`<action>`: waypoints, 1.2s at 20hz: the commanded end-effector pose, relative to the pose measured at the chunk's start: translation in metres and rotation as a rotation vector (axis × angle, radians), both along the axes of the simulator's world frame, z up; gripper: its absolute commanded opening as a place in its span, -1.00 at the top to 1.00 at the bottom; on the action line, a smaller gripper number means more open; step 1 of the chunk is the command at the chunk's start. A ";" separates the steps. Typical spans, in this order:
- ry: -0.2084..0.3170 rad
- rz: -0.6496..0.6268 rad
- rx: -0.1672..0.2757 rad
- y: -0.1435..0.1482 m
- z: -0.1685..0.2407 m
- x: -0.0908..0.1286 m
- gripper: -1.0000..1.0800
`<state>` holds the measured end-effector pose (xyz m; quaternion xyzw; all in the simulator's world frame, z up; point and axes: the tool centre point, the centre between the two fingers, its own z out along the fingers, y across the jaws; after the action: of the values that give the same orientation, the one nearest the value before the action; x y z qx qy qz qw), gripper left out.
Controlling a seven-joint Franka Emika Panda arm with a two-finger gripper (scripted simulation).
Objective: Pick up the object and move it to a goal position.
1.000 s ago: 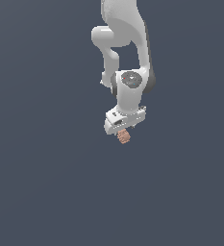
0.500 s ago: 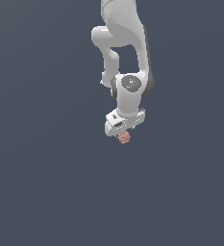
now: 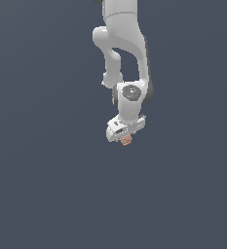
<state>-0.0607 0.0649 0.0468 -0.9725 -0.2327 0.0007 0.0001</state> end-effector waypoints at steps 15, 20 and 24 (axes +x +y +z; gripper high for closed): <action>-0.002 -0.001 0.000 0.000 0.004 0.002 1.00; -0.002 -0.001 0.000 0.000 0.023 0.005 1.00; -0.002 0.000 0.000 0.000 0.048 0.010 1.00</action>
<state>-0.0525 0.0651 0.0850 -0.9726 -0.2326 0.0001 -0.0001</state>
